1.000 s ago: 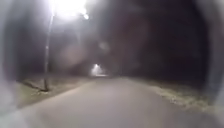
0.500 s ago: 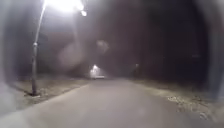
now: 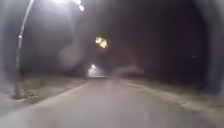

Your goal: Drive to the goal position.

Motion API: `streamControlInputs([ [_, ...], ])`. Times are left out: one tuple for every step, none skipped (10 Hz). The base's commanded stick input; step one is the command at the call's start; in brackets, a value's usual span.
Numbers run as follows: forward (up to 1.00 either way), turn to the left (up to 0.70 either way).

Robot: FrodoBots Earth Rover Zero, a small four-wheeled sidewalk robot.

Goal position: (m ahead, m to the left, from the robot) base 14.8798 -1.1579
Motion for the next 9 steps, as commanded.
streamControlInputs([
  [1.00, 0.00],
  [1.00, 0.00],
  [1.00, 0.00],
  [1.00, 0.00],
  [1.00, 0.00],
  [1.00, 0.00],
  [1.00, 0.00],
  [1.00, 0.00],
  [1.00, 0.00],
])
